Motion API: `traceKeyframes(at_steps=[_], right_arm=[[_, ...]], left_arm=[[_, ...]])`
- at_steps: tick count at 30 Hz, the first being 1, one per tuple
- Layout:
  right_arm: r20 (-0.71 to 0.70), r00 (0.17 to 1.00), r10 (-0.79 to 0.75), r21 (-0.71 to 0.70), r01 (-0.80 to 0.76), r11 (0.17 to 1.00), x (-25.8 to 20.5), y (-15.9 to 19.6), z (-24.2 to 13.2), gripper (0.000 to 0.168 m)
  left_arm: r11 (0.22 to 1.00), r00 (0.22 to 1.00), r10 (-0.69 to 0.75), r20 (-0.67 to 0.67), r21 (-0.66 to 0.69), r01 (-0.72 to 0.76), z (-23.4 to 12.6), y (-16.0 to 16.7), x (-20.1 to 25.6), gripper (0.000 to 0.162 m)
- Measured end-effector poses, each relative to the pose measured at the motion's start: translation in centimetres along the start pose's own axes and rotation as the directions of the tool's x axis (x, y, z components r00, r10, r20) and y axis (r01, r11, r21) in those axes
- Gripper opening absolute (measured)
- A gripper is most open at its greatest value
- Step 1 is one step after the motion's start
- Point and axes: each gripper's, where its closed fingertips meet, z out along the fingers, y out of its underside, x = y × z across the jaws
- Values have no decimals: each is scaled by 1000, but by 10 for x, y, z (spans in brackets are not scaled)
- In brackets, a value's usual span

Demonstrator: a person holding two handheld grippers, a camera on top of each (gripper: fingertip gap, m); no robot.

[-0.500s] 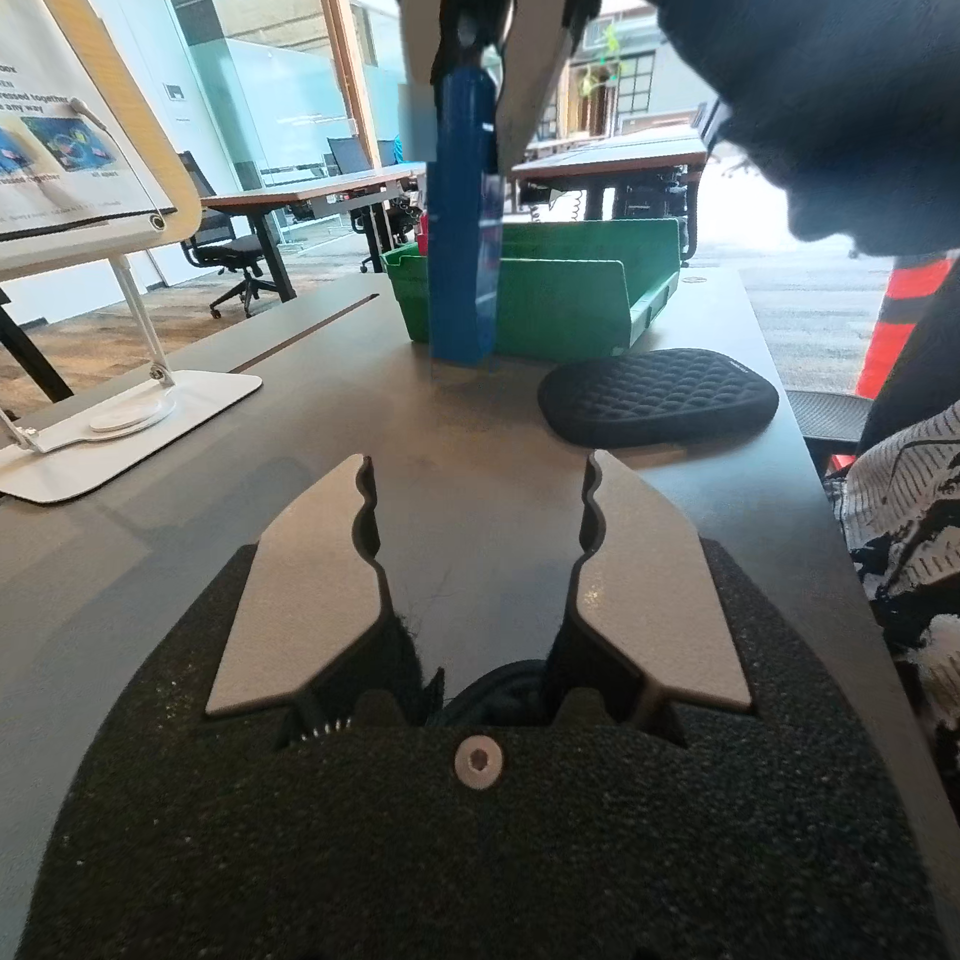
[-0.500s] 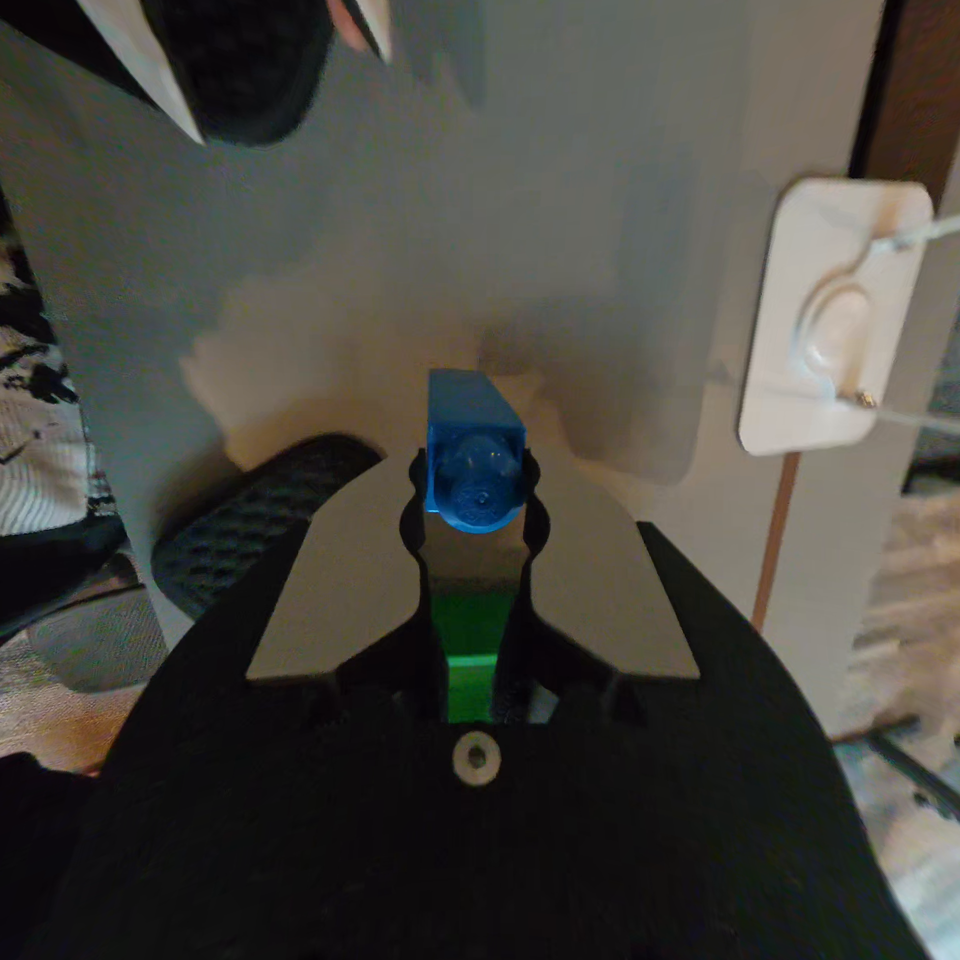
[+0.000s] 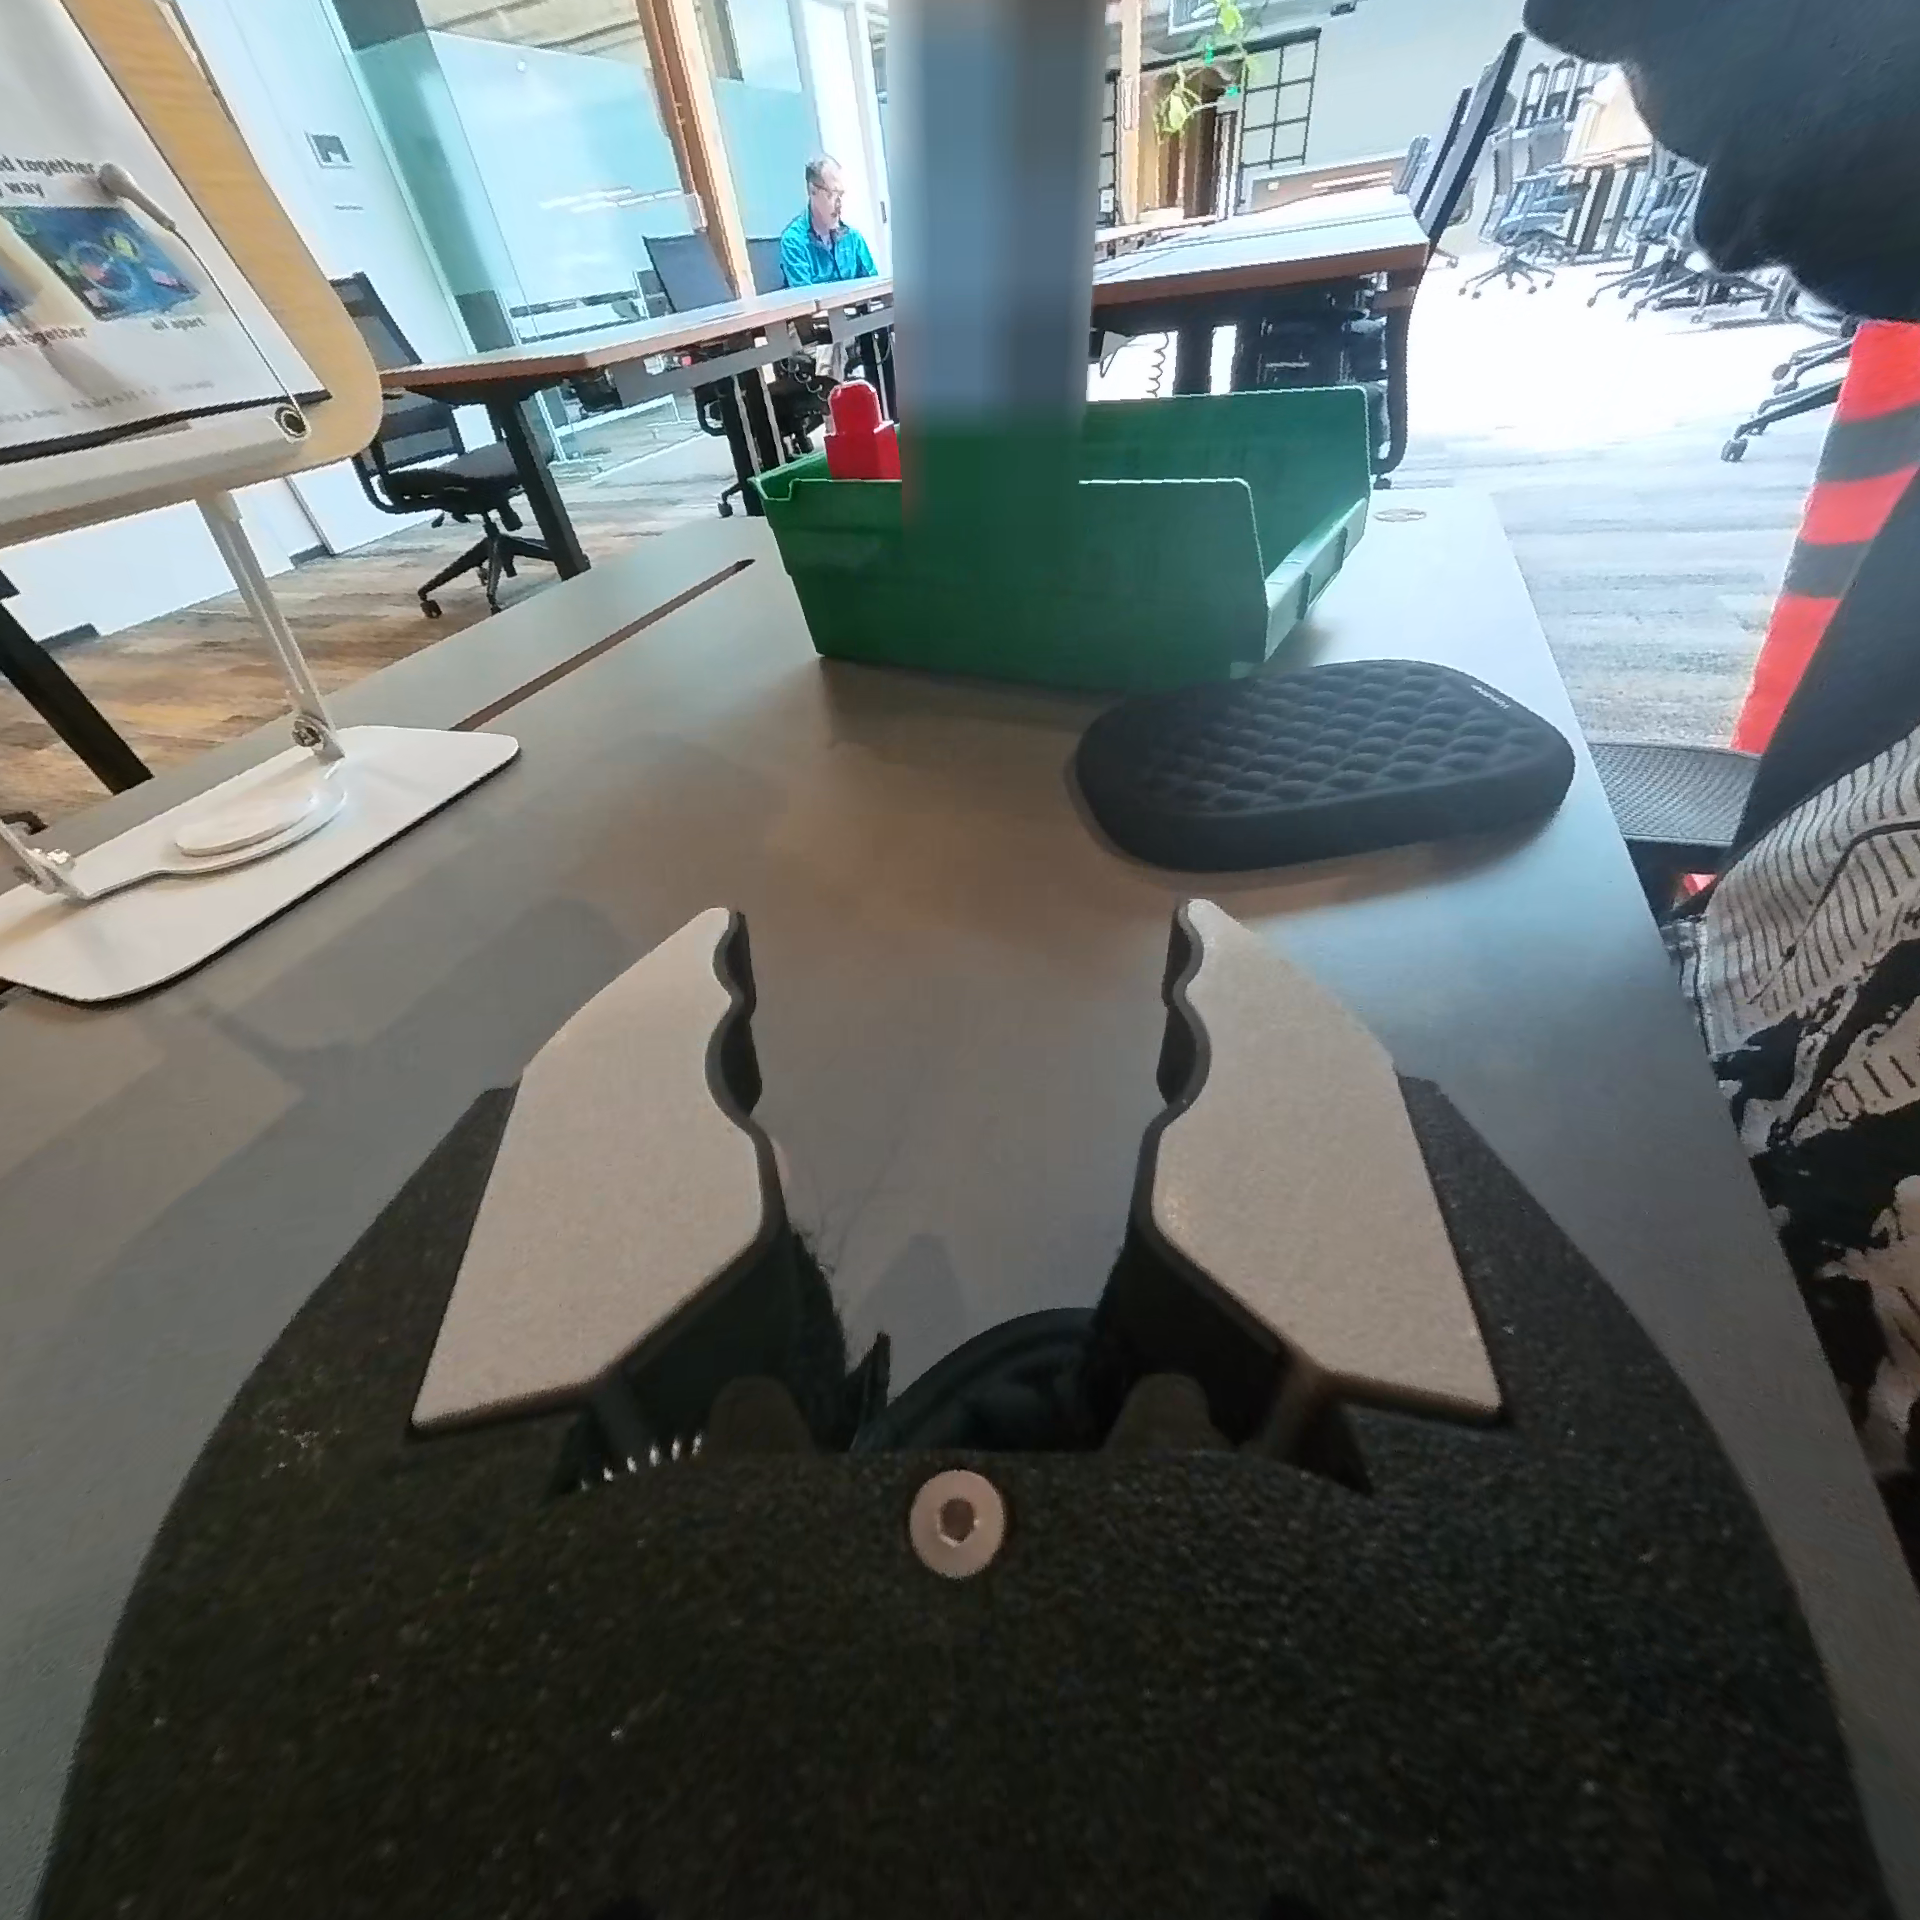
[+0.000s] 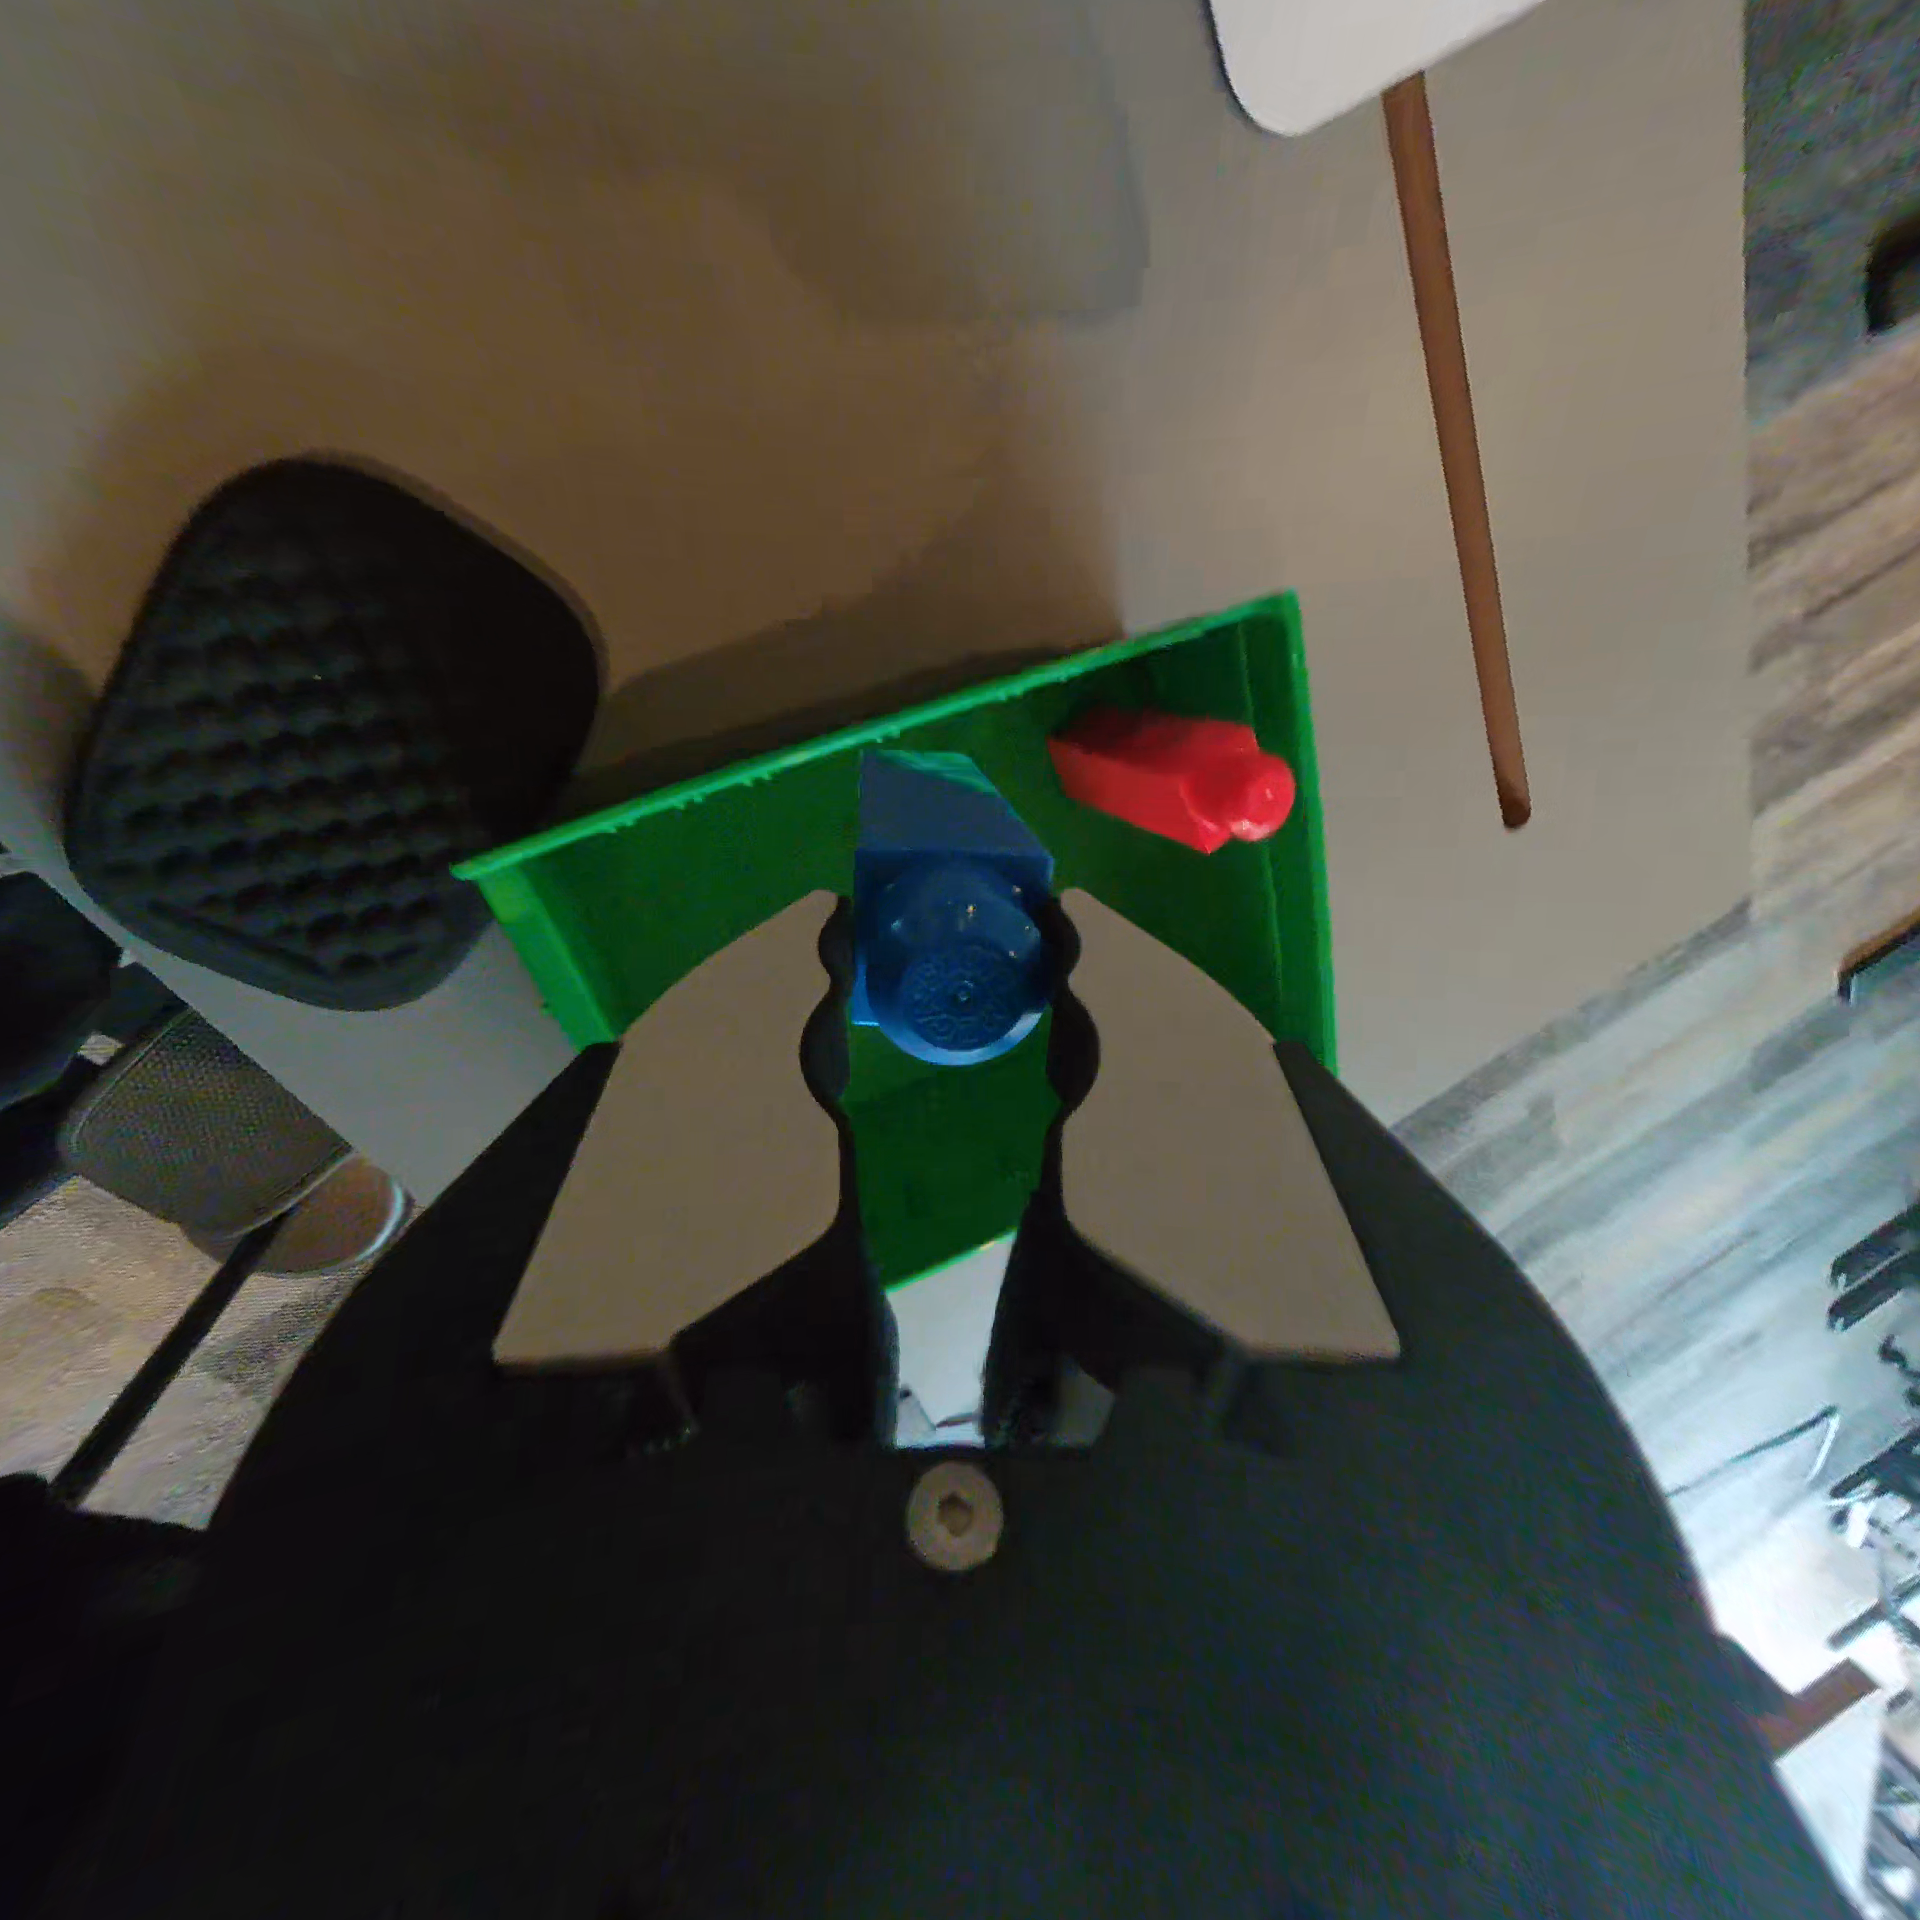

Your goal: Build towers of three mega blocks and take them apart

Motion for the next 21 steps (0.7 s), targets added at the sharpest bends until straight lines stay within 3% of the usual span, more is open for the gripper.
traceKeyframes(at_steps=[9, 21], right_arm=[[48, 973, 224, -69, -220, 973, 47, 49, 47, 35], [28, 912, 409, -126, -403, 907, 86, 71, 108, 35]], left_arm=[[1000, 1000, -7, 6, 8, 7, -1, -1, -1, 75], [1000, 1000, -18, 15, 22, 18, -2, -2, -3, 75]])
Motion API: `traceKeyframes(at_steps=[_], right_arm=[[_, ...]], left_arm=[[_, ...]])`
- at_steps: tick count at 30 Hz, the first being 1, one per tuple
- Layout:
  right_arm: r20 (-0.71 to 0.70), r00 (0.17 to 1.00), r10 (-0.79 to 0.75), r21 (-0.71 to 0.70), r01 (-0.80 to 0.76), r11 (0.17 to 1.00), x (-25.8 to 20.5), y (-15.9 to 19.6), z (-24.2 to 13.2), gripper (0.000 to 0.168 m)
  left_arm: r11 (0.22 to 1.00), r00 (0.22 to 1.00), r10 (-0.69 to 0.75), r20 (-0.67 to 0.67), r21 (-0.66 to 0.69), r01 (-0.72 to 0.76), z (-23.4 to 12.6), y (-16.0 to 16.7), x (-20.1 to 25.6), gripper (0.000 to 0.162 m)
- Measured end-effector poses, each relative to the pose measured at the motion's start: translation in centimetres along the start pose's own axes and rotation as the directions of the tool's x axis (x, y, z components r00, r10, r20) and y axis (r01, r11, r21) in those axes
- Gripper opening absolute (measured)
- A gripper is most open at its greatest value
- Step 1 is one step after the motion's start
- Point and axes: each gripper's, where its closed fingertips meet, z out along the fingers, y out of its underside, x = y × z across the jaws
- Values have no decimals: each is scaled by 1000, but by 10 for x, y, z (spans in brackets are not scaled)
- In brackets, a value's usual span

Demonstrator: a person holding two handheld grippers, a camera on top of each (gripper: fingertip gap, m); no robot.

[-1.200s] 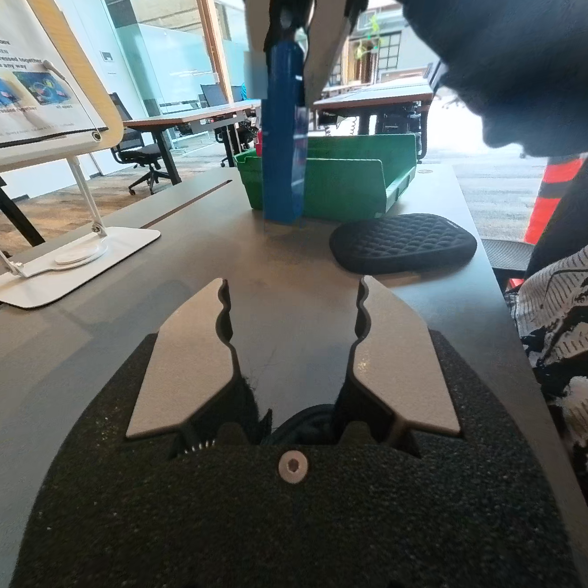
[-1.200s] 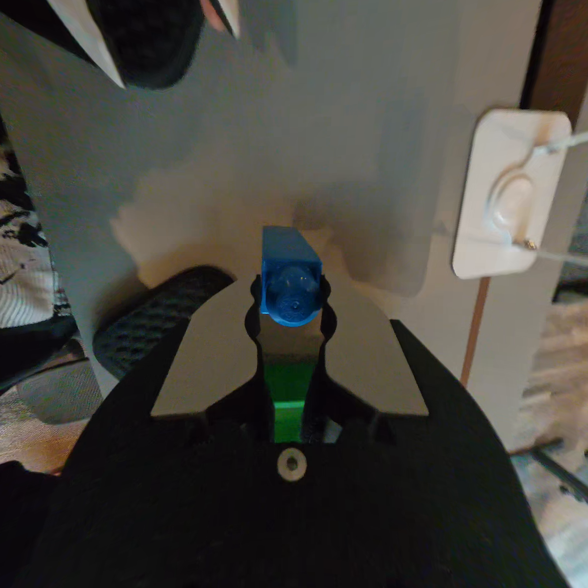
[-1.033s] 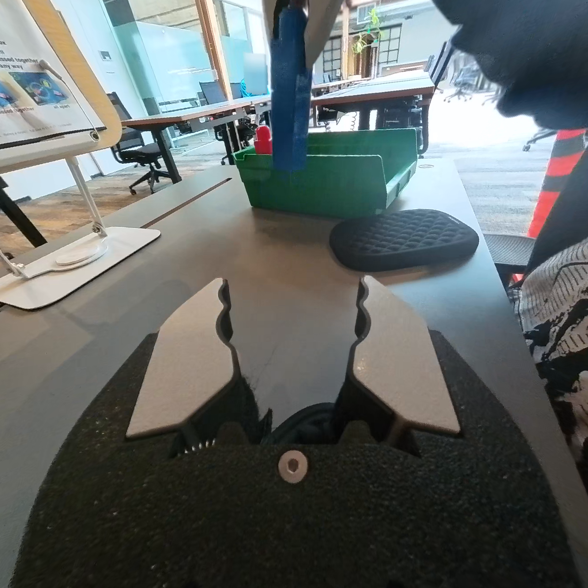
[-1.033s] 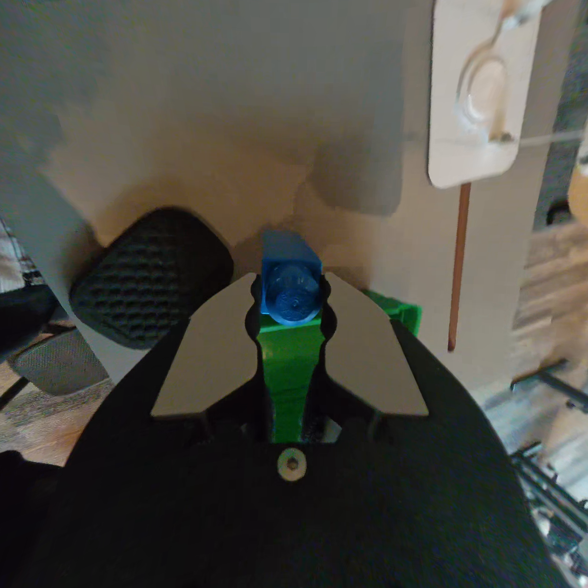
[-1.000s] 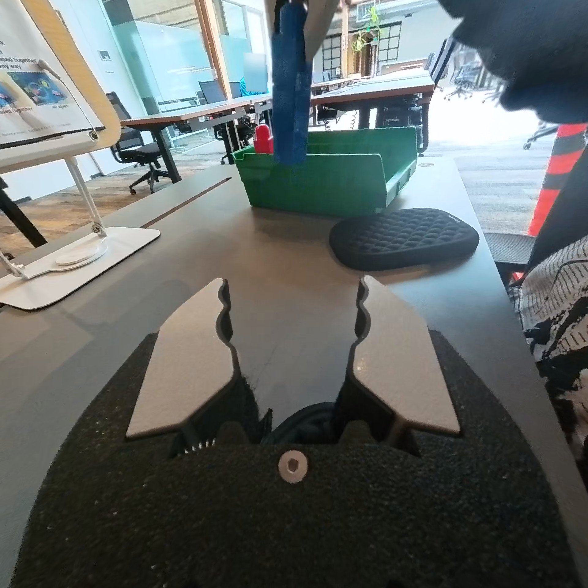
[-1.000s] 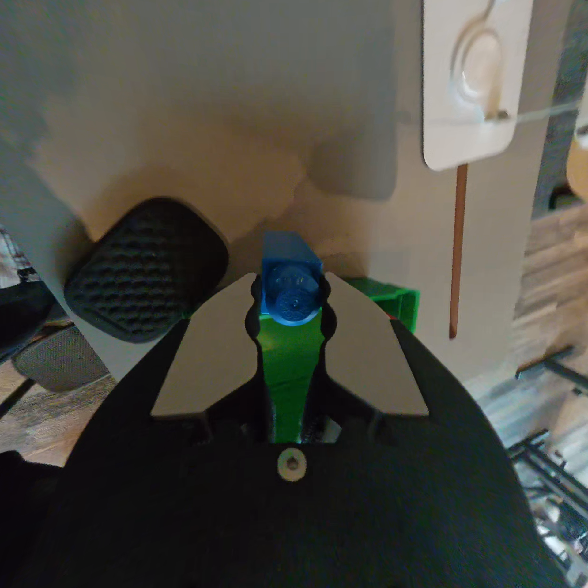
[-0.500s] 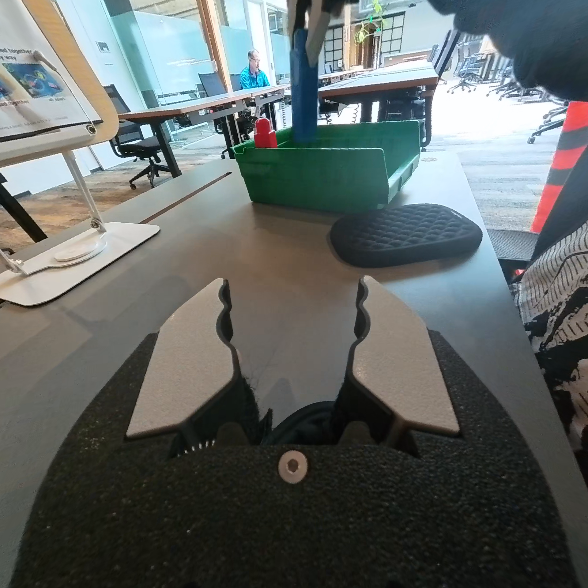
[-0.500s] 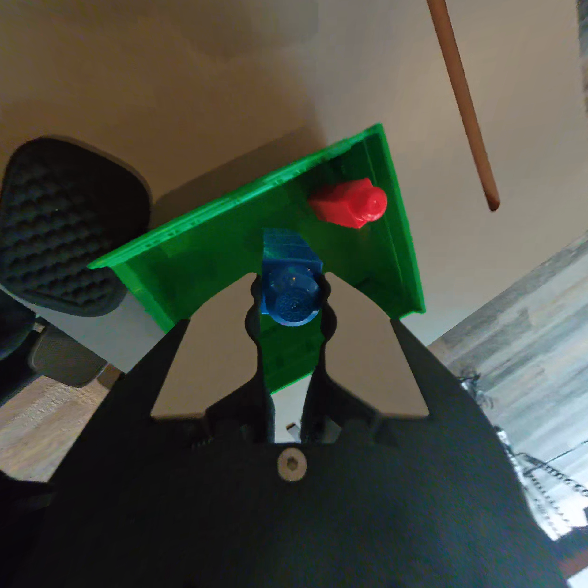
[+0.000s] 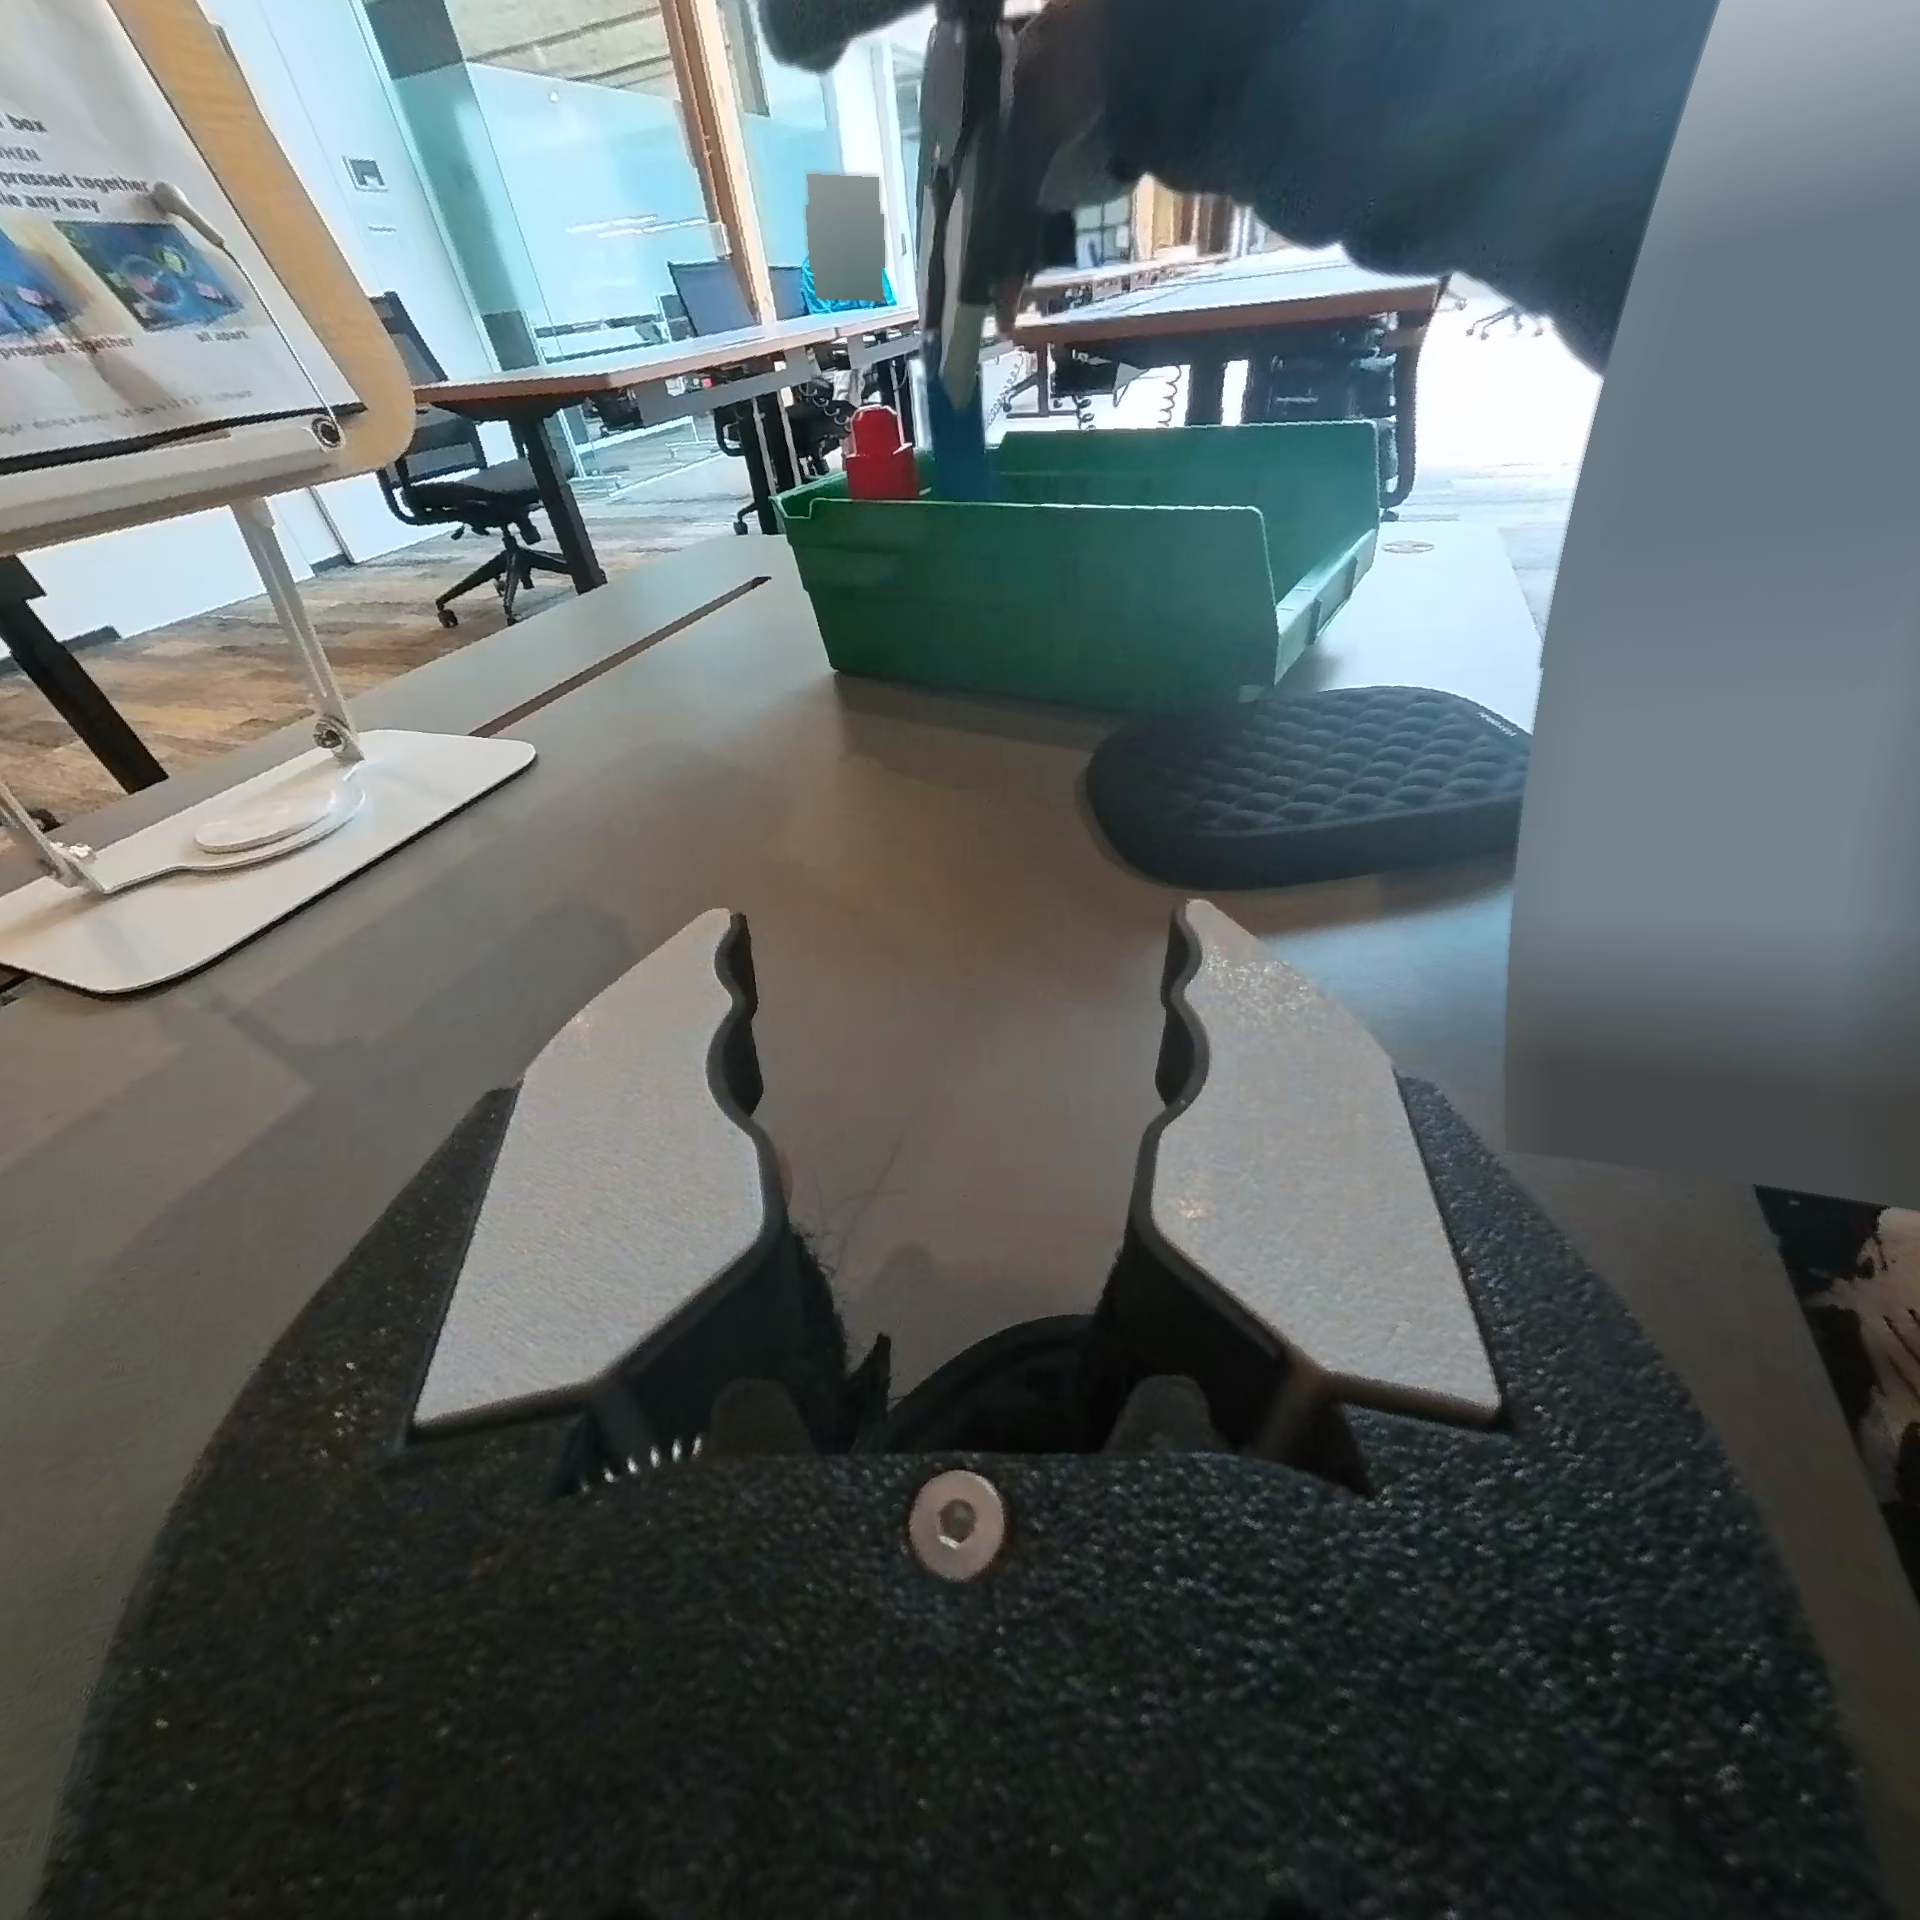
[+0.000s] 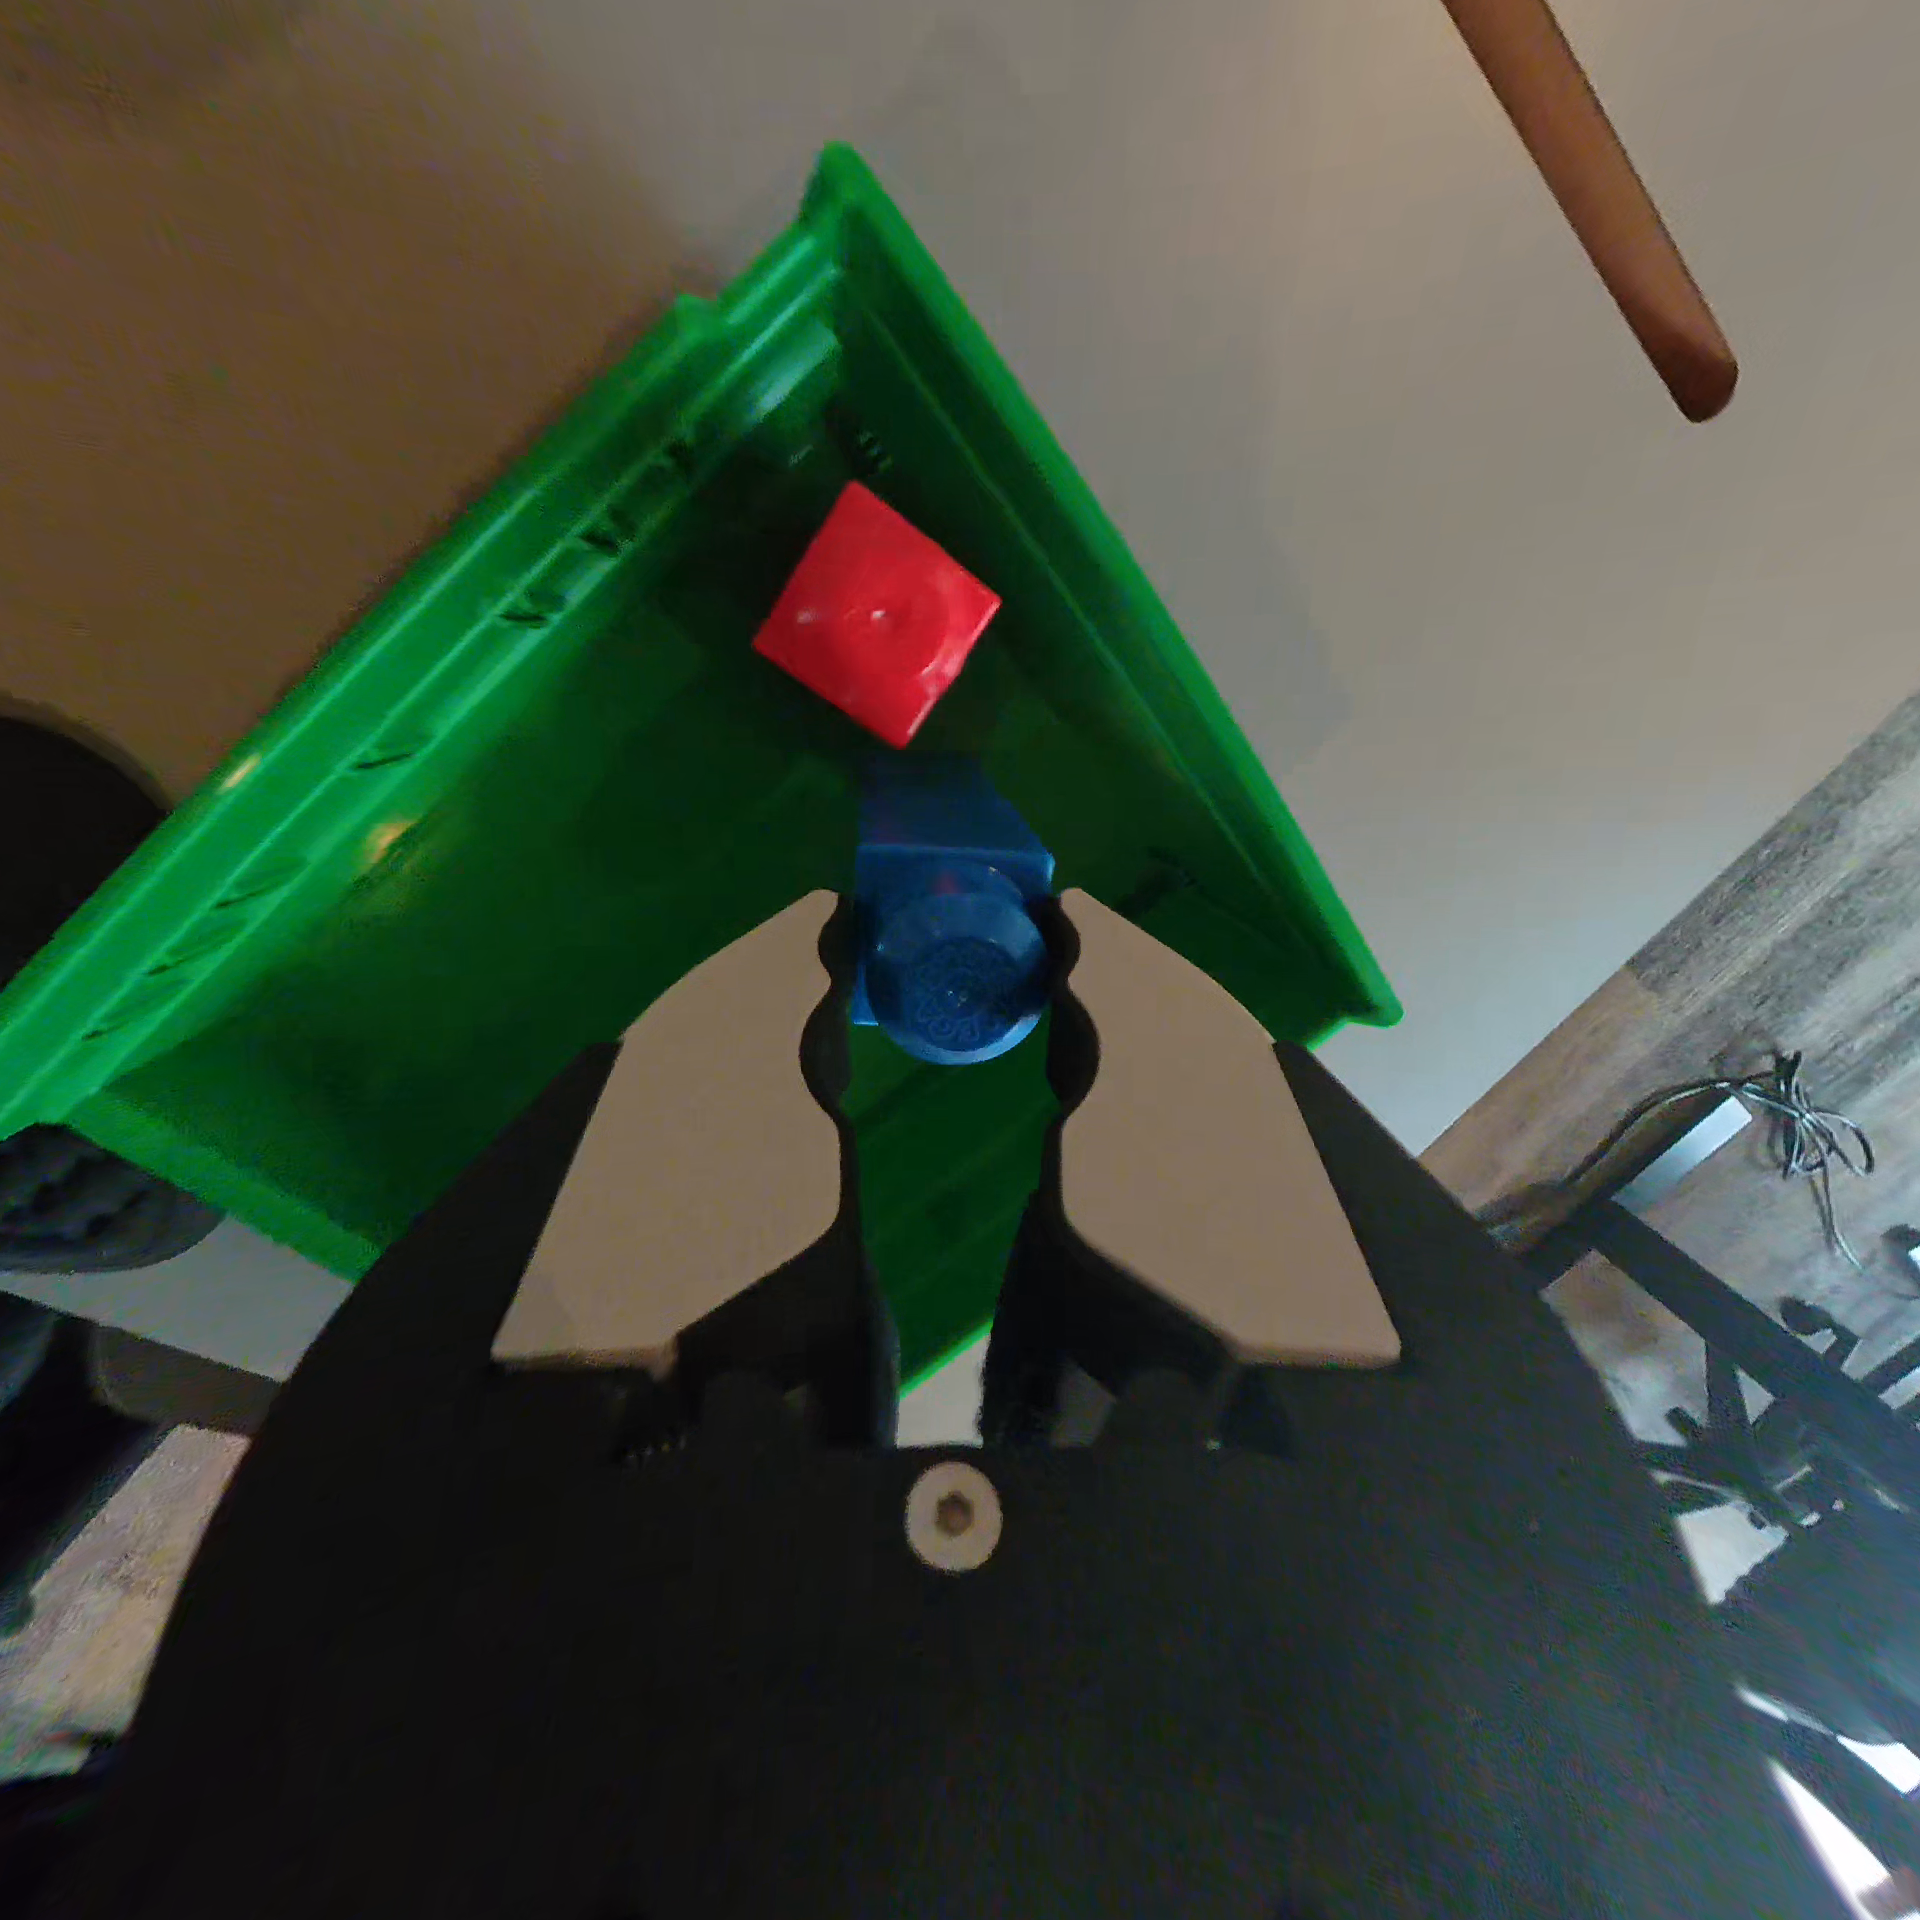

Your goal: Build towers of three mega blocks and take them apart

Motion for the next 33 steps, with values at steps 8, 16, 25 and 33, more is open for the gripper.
traceKeyframes(at_steps=[8, 16, 25, 33], right_arm=[[-16, 999, 46, -28, -47, 999, 15, -1, 25, 35], [-14, 997, 71, -21, -72, 997, 18, -1, 34, 35], [-24, 998, 64, -37, -65, 997, 18, 3, 32, 47], [-104, 993, 53, 63, -47, 997, 13, -6, -6, 59]], left_arm=[[1000, 1000, 0, 4, -1, 0, 0, 0, 0, 75], [1000, 1000, -1, 9, -2, 1, 1, 0, -1, 75], [1000, 1000, 2, 10, -3, -2, 1, 1, -1, 75], [1000, 1000, 8, 10, -4, -8, 1, 1, -1, 75]])
